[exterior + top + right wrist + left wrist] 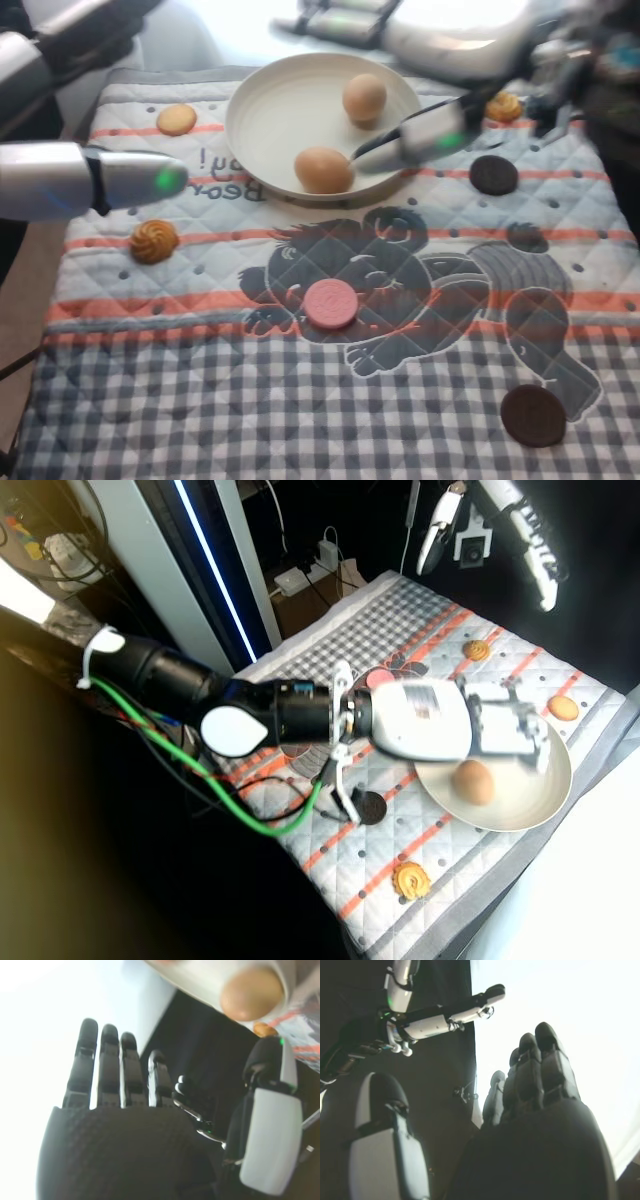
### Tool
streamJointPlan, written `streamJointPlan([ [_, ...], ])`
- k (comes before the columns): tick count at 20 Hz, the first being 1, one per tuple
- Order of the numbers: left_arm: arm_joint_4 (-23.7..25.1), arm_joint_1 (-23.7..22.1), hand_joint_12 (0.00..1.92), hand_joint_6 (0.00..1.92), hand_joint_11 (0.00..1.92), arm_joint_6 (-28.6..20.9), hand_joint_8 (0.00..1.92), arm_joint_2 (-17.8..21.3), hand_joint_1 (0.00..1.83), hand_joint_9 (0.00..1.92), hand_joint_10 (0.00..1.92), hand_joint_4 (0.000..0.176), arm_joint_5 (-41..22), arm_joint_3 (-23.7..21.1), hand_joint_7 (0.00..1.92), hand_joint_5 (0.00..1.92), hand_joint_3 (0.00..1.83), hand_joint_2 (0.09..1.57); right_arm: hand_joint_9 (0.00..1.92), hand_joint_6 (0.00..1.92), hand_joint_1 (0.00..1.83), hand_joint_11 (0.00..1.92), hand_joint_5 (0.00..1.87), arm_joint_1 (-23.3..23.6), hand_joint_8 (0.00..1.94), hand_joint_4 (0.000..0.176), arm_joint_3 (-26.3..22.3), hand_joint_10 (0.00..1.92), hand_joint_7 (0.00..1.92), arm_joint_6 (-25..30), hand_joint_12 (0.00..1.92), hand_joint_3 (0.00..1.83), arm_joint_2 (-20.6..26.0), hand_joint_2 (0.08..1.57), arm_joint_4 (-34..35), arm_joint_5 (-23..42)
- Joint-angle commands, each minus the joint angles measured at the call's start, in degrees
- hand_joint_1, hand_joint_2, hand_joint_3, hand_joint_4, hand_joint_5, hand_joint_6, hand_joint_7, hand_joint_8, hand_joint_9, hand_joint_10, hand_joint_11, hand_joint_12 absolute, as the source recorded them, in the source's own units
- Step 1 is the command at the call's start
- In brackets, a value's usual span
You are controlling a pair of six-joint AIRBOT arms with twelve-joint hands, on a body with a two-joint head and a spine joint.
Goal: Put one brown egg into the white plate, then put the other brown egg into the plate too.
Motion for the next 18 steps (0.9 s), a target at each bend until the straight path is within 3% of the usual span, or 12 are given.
streamJointPlan([
  [1, -1.10, 0.16, 0.44, 0.00, 0.00, -0.31, 0.00, 0.71, 0.78, 0.16, 0.00, 0.176, -11.56, -0.49, 0.10, 0.00, 0.00, 0.89, 0.14, 0.00, 0.55, 0.00, 0.00, -1.46, 0.01, 0.170, -0.90, 0.01, 0.12, -0.09, 0.49, 0.01, 2.70, 0.90, 5.10, 9.85],
  [2, -1.92, 1.08, 0.45, 0.00, 0.00, -0.37, 0.00, 0.93, 0.80, 0.15, 0.00, 0.176, -13.84, -0.99, 0.09, 0.00, 0.00, 0.88, 0.09, 0.00, 0.56, 0.00, 0.00, -3.49, 0.01, 0.156, -2.59, 0.01, 0.07, -0.09, 0.37, 0.00, 4.83, 0.90, 7.64, 13.32],
  [3, -2.57, 1.92, 0.45, 0.00, 0.00, -0.47, 0.00, 1.00, 0.81, 0.15, 0.00, 0.176, -15.77, -1.31, 0.10, 0.00, 0.00, 0.88, 0.06, 0.00, 0.52, 0.00, 0.00, -5.20, 0.00, 0.172, -4.15, 0.01, 0.07, -0.09, 0.24, 0.00, 6.78, 0.89, 9.91, 16.58],
  [4, -3.45, 3.28, 0.48, 0.00, 0.00, -1.26, 0.00, 1.12, 0.79, 0.14, 0.00, 0.176, -18.62, -1.66, 0.09, 0.00, 0.00, 0.89, 0.06, 0.00, 0.49, 0.00, 0.00, -7.81, 0.00, 0.147, -6.27, 0.00, 0.07, -0.09, 0.18, 0.00, 9.33, 0.87, 12.77, 21.24],
  [6, -4.29, 6.35, 0.51, 0.00, 0.00, -7.31, 0.00, 1.18, 0.74, 0.15, 0.00, 0.176, -23.66, -1.43, 0.09, 0.00, 0.00, 0.90, 0.07, 0.00, 0.46, 0.00, 0.00, -11.71, 0.00, 0.157, -9.51, 0.00, 0.06, -0.09, 0.02, 0.00, 12.65, 0.86, 16.66, 28.35],
  [9, -6.24, 13.91, 0.69, 0.01, 0.00, -21.57, 0.00, 0.19, 0.79, 0.13, 0.01, 0.145, -33.70, 0.22, 0.11, 0.03, 0.00, 0.91, 0.05, 0.00, 0.61, 0.00, 0.00, -19.24, 0.00, 0.160, -14.22, 0.00, 0.06, -0.09, 0.01, 0.01, 16.01, 0.88, 23.41, 39.97],
  [10, -6.65, 15.85, 0.47, 0.01, 0.00, -26.36, 0.00, -0.65, 0.79, 0.08, 0.02, 0.115, -36.21, 1.05, 0.11, 0.03, 0.01, 0.93, 0.06, 0.00, 0.62, 0.00, 0.00, -21.57, 0.01, 0.165, -15.60, 0.01, 0.08, -0.09, 0.00, 0.00, 16.74, 0.88, 25.32, 43.14],
  [11, -6.93, 17.61, 0.09, 0.00, 0.00, -31.82, 0.01, -1.74, 0.77, 0.03, 0.01, 0.141, -38.76, 2.07, 0.07, 0.01, 0.01, 0.93, 0.07, 0.00, 0.68, 0.00, 0.00, -24.61, 0.00, 0.174, -17.08, 0.01, 0.07, -0.09, 0.00, 0.01, 17.56, 0.89, 27.78, 46.78],
  [12, -7.13, 19.28, 0.02, 0.00, 0.00, -39.44, 0.01, -3.56, 0.78, 0.02, 0.01, 0.161, -41.26, 4.18, 0.05, 0.00, 0.01, 0.94, 0.08, 0.00, 0.70, 0.00, 0.00, -29.12, 0.01, 0.176, -19.01, 0.01, 0.08, -0.09, 0.00, 0.00, 19.53, 0.88, 31.36, 51.45],
  [15, -8.09, 21.01, 0.00, 0.00, 0.00, -48.62, 0.00, -6.30, 0.77, 0.06, 0.02, 0.166, -43.52, 7.08, 0.01, 0.00, 0.02, 0.97, 0.15, 0.00, 0.62, 0.02, 0.04, -38.66, 0.01, 0.176, -22.07, 0.01, 0.16, -0.09, 0.01, 0.00, 21.27, 0.86, 40.01, 60.57],
  [17, -8.15, 21.55, 0.00, 0.00, 0.00, -48.61, 0.00, -6.22, 0.73, 0.08, 0.03, 0.141, -45.09, 6.52, 0.02, 0.00, 0.02, 0.97, 0.15, 0.01, 0.60, 0.03, 0.06, -42.00, 0.01, 0.176, -23.35, 0.01, 0.18, -0.09, 0.02, 0.00, 22.38, 0.86, 43.77, 64.23],
  [18, -7.86, 21.73, 0.02, 0.00, 0.05, -48.65, 0.01, -6.10, 0.69, 0.10, 0.03, 0.111, -46.63, 6.16, 0.03, 0.00, 0.00, 0.94, 0.20, 0.01, 0.62, 0.09, 0.12, -42.08, 0.00, 0.176, -23.72, 0.01, 0.22, -0.09, 0.06, 0.00, 22.91, 0.88, 43.88, 64.23],
])
